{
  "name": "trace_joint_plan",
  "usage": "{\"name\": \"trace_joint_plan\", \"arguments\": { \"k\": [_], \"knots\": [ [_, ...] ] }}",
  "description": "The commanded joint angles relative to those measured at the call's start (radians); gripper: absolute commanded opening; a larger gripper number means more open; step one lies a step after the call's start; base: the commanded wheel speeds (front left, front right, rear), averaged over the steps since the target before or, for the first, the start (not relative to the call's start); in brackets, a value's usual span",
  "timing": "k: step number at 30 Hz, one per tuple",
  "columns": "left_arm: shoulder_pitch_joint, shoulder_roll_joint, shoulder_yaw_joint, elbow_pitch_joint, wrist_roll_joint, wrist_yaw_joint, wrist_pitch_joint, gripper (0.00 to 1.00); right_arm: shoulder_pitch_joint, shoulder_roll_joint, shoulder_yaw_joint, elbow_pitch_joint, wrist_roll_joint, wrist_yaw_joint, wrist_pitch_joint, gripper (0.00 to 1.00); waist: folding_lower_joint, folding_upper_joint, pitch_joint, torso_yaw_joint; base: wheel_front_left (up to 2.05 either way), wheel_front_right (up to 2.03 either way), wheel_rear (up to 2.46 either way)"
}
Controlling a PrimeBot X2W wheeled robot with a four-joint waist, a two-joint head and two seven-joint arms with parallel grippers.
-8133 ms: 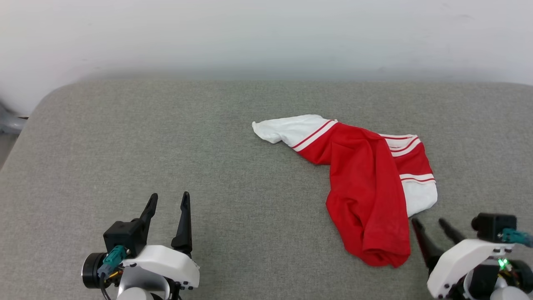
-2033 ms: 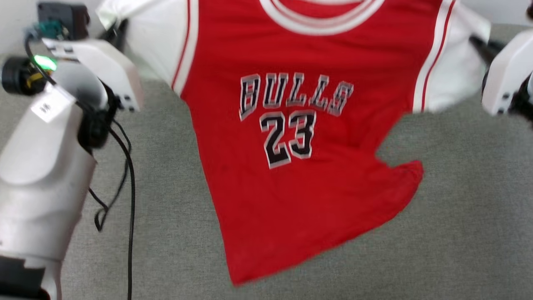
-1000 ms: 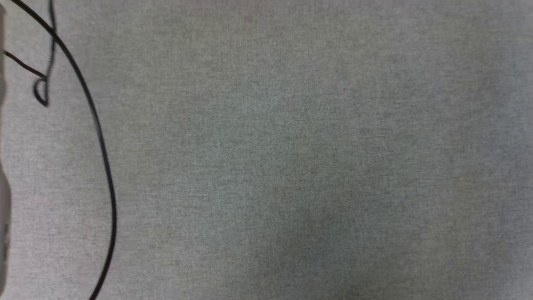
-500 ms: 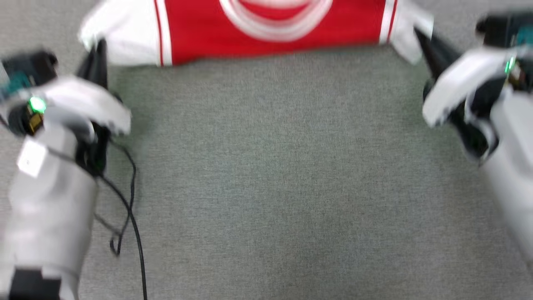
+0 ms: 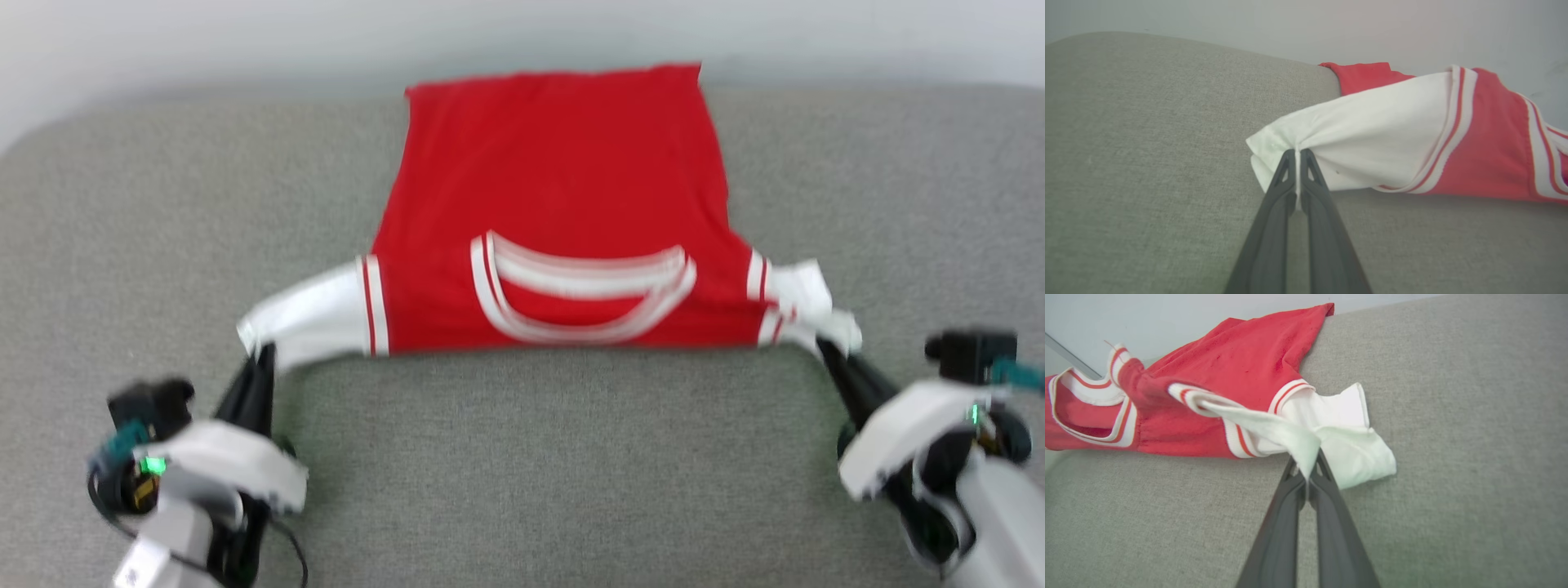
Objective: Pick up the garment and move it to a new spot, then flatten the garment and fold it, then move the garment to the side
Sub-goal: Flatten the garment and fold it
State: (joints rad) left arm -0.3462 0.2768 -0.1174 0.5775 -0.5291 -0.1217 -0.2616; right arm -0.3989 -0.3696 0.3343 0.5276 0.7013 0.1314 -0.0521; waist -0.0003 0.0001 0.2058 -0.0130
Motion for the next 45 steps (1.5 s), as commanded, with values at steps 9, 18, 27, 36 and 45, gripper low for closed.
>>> {"name": "trace_joint_plan", "arguments": {
  "k": [9, 18, 27, 36, 45],
  "knots": [
    [0.272, -0.03, 0.035, -0.09, 0.008, 0.017, -0.005, 0.0, 0.314, 0.065, -0.122, -0.11, -0.028, -0.002, 0.043, 0.0, 0.0003, -0.0001, -0.15, -0.009, 0.0, 0.0, 0.0],
    [0.432, -0.047, 0.023, -0.137, 0.001, 0.038, -0.001, 0.0, 0.54, 0.151, -0.263, -0.215, -0.087, -0.002, 0.097, 0.0, 0.0003, -0.0001, -0.21, -0.001, 0.0, 0.0, 0.0],
    [0.454, -0.059, -0.029, -0.209, 0.042, 0.061, 0.015, 0.0, 0.564, 0.179, -0.324, -0.303, -0.144, -0.001, 0.112, 1.0, 0.0003, -0.0001, -0.206, 0.023, 0.0, 0.0, 0.0],
    [0.383, -0.083, -0.079, -0.309, 0.08, 0.073, 0.018, 0.0, 0.271, 0.114, -0.471, -0.261, -0.179, -0.001, 0.161, 1.0, 0.0003, -0.0001, -0.101, 0.118, 0.0, 0.0, 0.0],
    [0.205, -0.135, -0.125, -0.365, 0.137, 0.054, 0.0, 0.0, -0.236, -0.017, -0.439, -0.045, -0.207, -0.001, 0.502, 1.0, 0.0003, -0.0001, 0.141, 0.26, 0.0, 0.0, 0.0]
  ]
}}
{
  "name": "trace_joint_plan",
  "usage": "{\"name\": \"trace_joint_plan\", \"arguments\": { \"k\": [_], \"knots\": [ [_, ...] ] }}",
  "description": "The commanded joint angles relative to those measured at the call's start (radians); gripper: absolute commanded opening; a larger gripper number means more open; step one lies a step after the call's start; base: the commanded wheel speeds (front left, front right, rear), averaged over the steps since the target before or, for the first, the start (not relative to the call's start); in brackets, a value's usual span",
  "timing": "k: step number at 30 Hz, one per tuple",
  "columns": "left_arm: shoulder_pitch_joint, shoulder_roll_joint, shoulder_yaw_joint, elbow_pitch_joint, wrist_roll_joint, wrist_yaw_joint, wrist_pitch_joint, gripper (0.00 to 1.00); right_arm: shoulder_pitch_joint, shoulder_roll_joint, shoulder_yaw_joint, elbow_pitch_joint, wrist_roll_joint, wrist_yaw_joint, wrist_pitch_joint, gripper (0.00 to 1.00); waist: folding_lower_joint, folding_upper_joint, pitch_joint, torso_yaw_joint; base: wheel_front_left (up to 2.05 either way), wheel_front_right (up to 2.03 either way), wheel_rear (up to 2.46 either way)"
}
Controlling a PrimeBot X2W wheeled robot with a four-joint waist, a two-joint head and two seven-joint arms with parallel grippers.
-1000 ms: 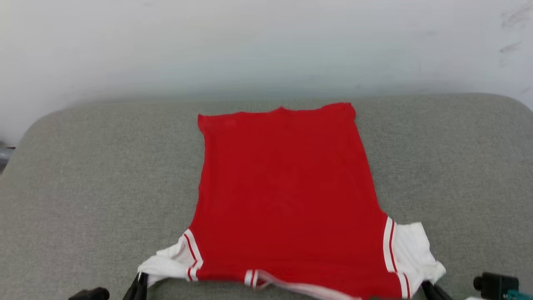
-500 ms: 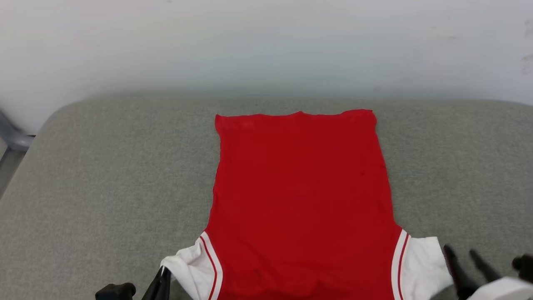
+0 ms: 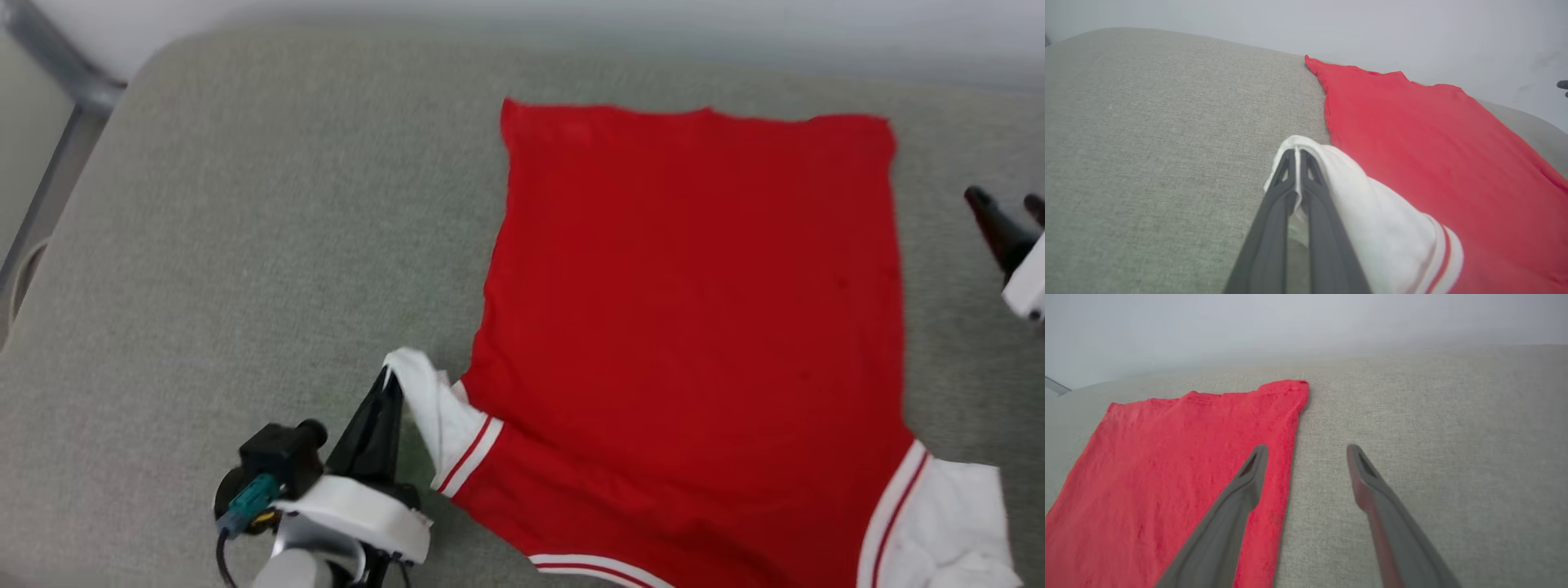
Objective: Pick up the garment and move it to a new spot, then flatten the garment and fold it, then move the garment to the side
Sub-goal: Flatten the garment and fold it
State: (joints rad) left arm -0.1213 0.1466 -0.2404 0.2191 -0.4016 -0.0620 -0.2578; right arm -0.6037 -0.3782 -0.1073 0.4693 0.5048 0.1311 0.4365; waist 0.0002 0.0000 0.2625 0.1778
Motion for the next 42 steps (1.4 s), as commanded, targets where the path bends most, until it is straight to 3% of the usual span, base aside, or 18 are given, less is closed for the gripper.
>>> {"name": "trace_joint_plan", "arguments": {
  "k": [1, 8, 14, 22, 23, 24, 25, 35, 42],
  "knots": [
    [-0.031, -0.012, -0.008, -0.01, 0.015, -0.008, -0.005, 0.0, -0.071, -0.019, 0.005, 0.033, -0.021, -0.001, 0.048, 1.0, -0.0002, 0.0, 0.102, 0.081, 0.0, 0.0, 0.0],
    [-0.096, -0.044, -0.028, -0.066, 0.047, -0.021, -0.009, 0.0, -0.275, -0.061, 0.019, 0.132, -0.103, -0.001, 0.202, 1.0, -0.0002, 0.0, 0.201, 0.142, 0.0, 0.0, 0.0],
    [-0.127, -0.064, -0.03, -0.142, 0.071, -0.031, -0.009, 0.0, -0.408, -0.072, 0.012, 0.192, -0.181, -0.001, 0.264, 1.0, -0.0002, 0.0, 0.285, 0.18, 0.0, 0.0, 0.0],
    [-0.13, -0.079, -0.026, -0.178, 0.091, -0.042, -0.009, 0.0, -0.414, -0.047, 0.036, 0.315, -0.218, -0.001, 0.387, 1.0, -0.0002, 0.0, 0.333, 0.186, 0.0, 0.0, 0.0],
    [-0.128, -0.08, -0.024, -0.179, 0.092, -0.042, -0.009, 0.0, -0.404, -0.041, 0.04, 0.33, -0.216, -0.001, 0.408, 0.42, -0.0002, 0.0, 0.334, 0.185, 0.0, 0.0, 0.0],
    [-0.127, -0.08, -0.023, -0.179, 0.095, -0.042, -0.009, 0.0, -0.395, -0.036, 0.04, 0.344, -0.211, -0.001, 0.433, 0.12, -0.0002, 0.0, 0.333, 0.184, 0.0, 0.0, 0.0],
    [-0.125, -0.08, -0.021, -0.178, 0.098, -0.043, -0.009, 0.0, -0.389, -0.029, 0.032, 0.358, -0.205, -0.001, 0.454, 0.0, -0.0002, 0.0, 0.331, 0.182, 0.0, 0.0, 0.0],
    [-0.08, -0.072, 0.014, -0.113, 0.122, -0.048, -0.008, 0.0, -0.396, -0.071, 0.044, 0.298, -0.213, -0.001, 0.391, 0.0, -0.0002, 0.0, 0.218, 0.134, 0.0, 0.0, 0.0],
    [-0.023, -0.054, 0.047, -0.028, 0.115, -0.042, -0.008, 0.0, -0.258, -0.103, 0.055, 0.2, -0.142, -0.001, 0.331, 0.0, -0.0002, 0.0, 0.072, 0.051, 0.0, 0.0, 0.0]
  ]
}}
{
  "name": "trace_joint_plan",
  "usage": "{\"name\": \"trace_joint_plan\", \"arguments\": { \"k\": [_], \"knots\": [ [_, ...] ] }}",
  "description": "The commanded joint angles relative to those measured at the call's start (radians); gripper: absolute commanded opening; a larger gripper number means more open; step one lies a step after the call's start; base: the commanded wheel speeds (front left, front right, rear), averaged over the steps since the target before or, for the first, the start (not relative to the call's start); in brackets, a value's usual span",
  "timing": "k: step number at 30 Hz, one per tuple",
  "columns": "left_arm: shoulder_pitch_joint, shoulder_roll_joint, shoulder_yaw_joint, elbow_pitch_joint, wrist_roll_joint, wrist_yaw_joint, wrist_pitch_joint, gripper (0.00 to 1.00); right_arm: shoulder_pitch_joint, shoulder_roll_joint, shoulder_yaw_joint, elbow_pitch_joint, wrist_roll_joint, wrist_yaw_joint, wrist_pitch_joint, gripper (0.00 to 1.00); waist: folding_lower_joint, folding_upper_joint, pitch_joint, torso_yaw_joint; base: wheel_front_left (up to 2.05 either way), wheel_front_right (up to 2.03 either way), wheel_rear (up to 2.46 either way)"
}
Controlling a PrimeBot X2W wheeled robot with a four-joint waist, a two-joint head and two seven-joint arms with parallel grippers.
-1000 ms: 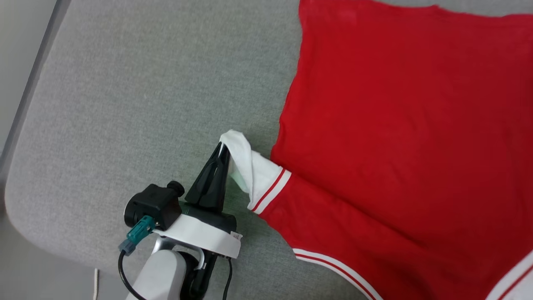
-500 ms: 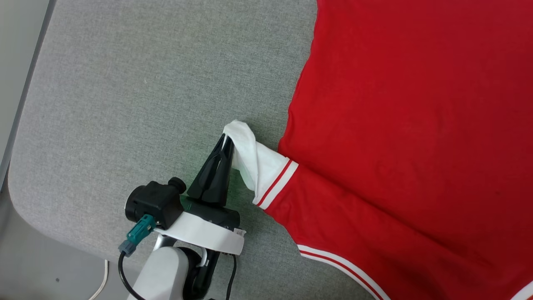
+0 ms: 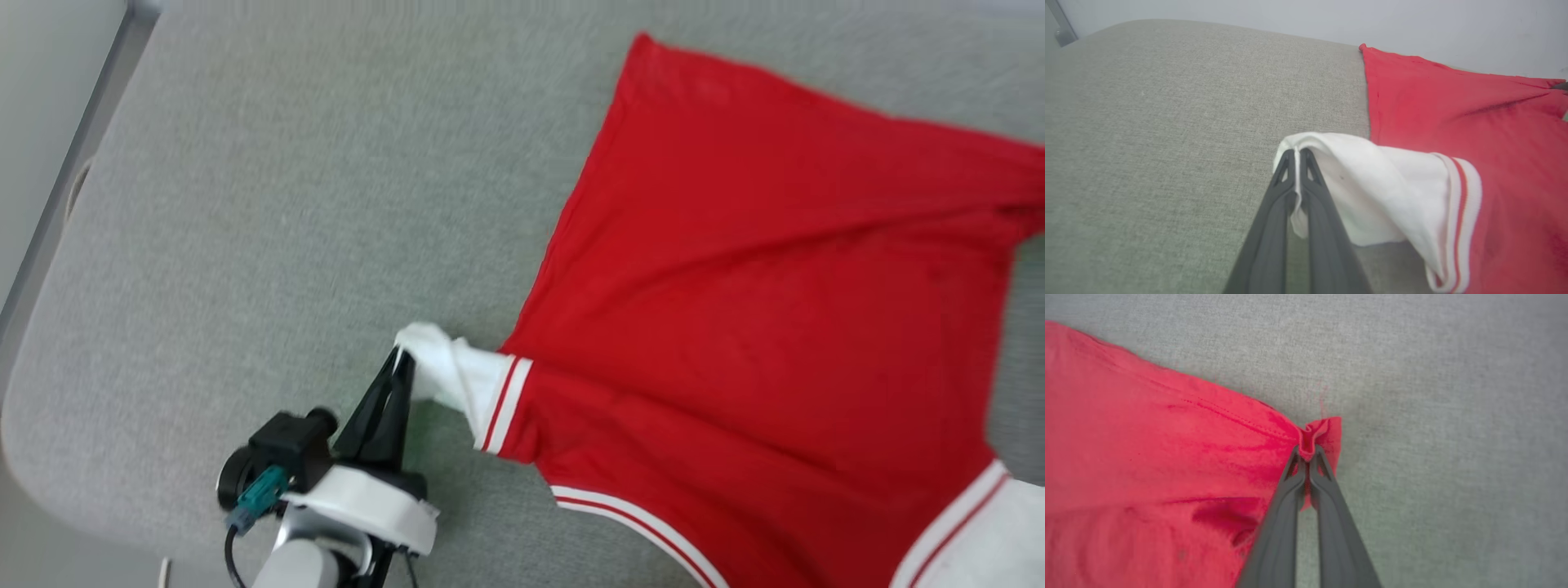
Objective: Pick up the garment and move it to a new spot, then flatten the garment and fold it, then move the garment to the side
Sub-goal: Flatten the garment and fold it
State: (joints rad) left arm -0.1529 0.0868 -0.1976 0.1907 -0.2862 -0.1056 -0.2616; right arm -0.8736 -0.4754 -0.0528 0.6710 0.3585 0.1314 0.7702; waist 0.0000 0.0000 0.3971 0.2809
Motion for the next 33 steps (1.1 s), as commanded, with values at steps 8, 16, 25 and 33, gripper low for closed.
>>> {"name": "trace_joint_plan", "arguments": {
  "k": [8, 16, 25, 33],
  "knots": [
    [0.08, 0.037, 0.04, 0.068, -0.026, 0.018, -0.001, 0.0, 0.322, 0.001, -0.04, -0.154, 0.087, -0.001, -0.049, 0.0, 0.0, 0.0, -0.201, -0.164, 0.0, 0.0, 0.0],
    [0.154, 0.064, 0.054, 0.081, -0.044, 0.025, 0.029, 0.0, 0.711, 0.105, -0.171, -0.355, 0.111, -0.001, -0.098, 0.0, 0.0, 0.0, -0.294, -0.246, 0.0, 0.0, 0.0],
    [0.21, 0.089, 0.068, 0.056, -0.065, 0.042, 0.06, 0.0, 1.009, 0.298, -0.265, -0.536, 0.072, -0.001, -0.08, 0.0, 0.0, 0.0, -0.33, -0.315, 0.0, 0.0, 0.0],
    [0.205, 0.101, 0.07, 0.028, -0.071, 0.053, 0.072, 0.0, 1.06, 0.397, -0.26, -0.602, 0.07, -0.001, -0.224, 1.0, 0.0, 0.0, -0.311, -0.33, 0.0, 0.0, 0.0]
  ]
}}
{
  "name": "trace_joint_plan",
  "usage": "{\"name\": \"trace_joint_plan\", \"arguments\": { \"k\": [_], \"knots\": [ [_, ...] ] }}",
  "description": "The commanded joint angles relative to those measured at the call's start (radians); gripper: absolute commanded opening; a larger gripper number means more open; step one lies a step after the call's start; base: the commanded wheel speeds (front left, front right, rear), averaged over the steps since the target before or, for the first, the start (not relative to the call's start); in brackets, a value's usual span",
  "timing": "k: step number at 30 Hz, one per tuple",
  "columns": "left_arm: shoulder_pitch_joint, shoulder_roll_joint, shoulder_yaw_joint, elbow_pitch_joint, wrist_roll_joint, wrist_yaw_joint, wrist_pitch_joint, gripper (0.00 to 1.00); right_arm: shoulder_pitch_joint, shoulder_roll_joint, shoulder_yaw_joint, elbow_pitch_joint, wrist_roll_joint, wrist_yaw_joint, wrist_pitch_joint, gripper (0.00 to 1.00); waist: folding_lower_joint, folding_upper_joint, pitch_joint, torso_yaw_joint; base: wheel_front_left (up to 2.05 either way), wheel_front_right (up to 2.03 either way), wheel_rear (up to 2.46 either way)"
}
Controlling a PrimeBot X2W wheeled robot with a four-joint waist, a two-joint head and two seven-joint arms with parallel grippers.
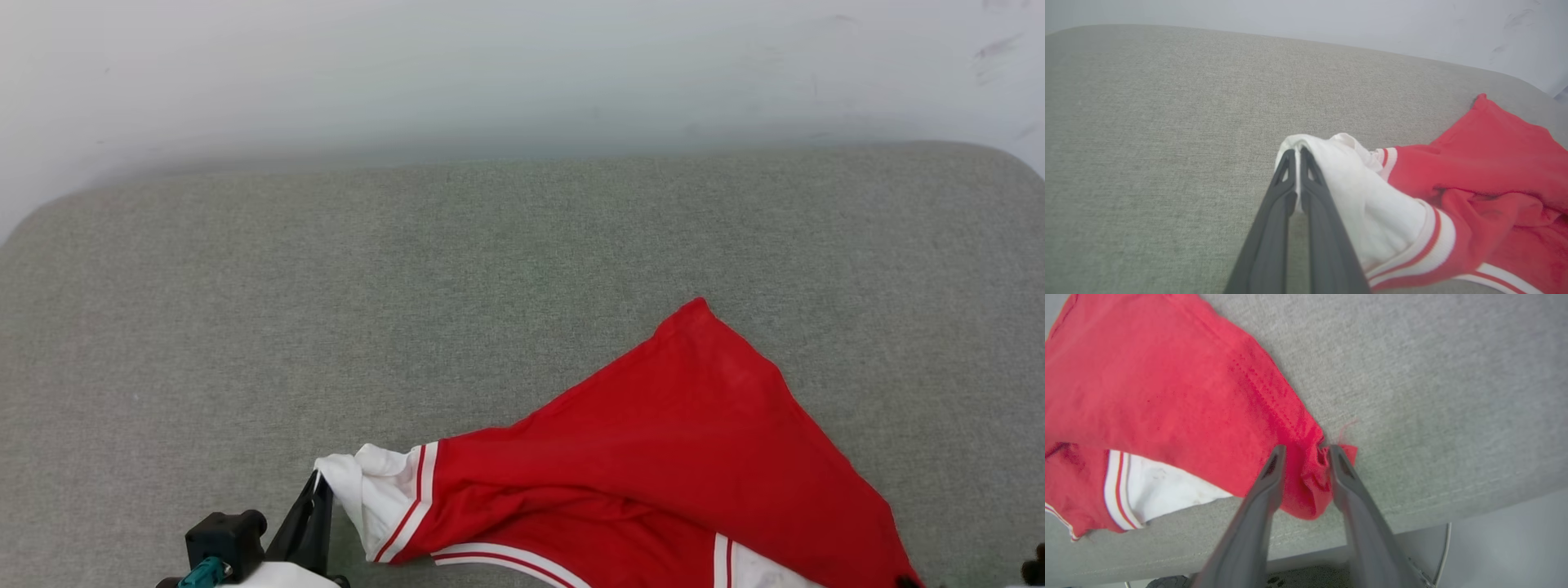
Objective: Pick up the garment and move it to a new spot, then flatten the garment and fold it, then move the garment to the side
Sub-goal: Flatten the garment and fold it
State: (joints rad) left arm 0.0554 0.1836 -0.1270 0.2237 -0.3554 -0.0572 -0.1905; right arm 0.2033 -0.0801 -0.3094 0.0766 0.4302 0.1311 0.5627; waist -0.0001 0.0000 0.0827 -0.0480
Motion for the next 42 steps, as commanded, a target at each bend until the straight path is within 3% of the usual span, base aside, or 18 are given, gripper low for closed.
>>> {"name": "trace_joint_plan", "arguments": {
  "k": [1, 7, 14, 18, 22, 29, 34, 40, 41, 42],
  "knots": [
    [-0.006, 0.005, -0.002, -0.009, -0.002, 0.005, 0.003, 0.0, -0.03, 0.006, -0.002, -0.005, -0.001, -0.001, -0.049, 1.0, 0.0001, 0.0, 0.006, -0.002, 0.0, 0.0, 0.0],
    [-0.035, 0.01, -0.013, -0.046, 0.006, 0.006, 0.01, 0.0, -0.161, -0.018, 0.032, 0.004, -0.013, -0.001, -0.29, 1.0, 0.0001, 0.0, 0.041, 0.012, 0.0, 0.0, 0.0],
    [-0.079, 0.004, -0.028, -0.104, 0.02, 0.014, 0.006, 0.0, -0.38, -0.107, 0.145, 0.122, 0.011, -0.001, -0.347, 1.0, 0.0001, 0.0, 0.116, 0.043, 0.0, 0.0, 0.0],
    [-0.108, -0.006, -0.043, -0.142, 0.029, 0.018, -0.002, 0.0, -0.533, -0.193, 0.255, 0.21, 0.044, -0.001, -0.245, 1.0, 0.0001, 0.0, 0.158, 0.074, 0.0, 0.0, 0.0],
    [-0.137, -0.017, -0.065, -0.175, 0.037, 0.012, -0.007, 0.0, -0.671, -0.272, 0.365, 0.273, 0.078, -0.001, -0.066, 1.0, 0.0001, 0.0, 0.199, 0.11, 0.0, 0.0, 0.0],
    [-0.188, -0.04, -0.103, -0.197, 0.04, -0.003, -0.018, 0.0, -0.834, -0.363, 0.541, 0.317, 0.132, -0.001, 0.135, 1.0, 0.0001, 0.0, 0.266, 0.173, 0.0, 0.0, 0.0],
    [-0.212, -0.053, -0.117, -0.185, 0.035, -0.009, -0.034, 0.0, -0.886, -0.394, 0.634, 0.372, 0.153, -0.001, 0.175, 1.0, 0.0001, 0.0, 0.303, 0.198, 0.0, 0.0, 0.0],
    [-0.229, -0.055, -0.114, -0.166, 0.027, -0.009, -0.046, 0.0, -0.853, -0.379, 0.692, 0.484, 0.209, -0.001, 0.265, 1.0, 0.0001, 0.0, 0.323, 0.21, 0.0, 0.0, 0.0],
    [-0.229, -0.055, -0.112, -0.161, 0.026, -0.01, -0.049, 0.0, -0.845, -0.378, 0.705, 0.495, 0.218, -0.001, 0.283, 0.44, 0.0001, 0.0, 0.323, 0.21, 0.0, 0.0, 0.0],
    [-0.228, -0.054, -0.11, -0.157, 0.026, -0.01, -0.051, 0.0, -0.836, -0.372, 0.712, 0.504, 0.235, -0.001, 0.297, 0.03, 0.0001, 0.0, 0.322, 0.209, 0.0, 0.0, 0.0]
  ]
}}
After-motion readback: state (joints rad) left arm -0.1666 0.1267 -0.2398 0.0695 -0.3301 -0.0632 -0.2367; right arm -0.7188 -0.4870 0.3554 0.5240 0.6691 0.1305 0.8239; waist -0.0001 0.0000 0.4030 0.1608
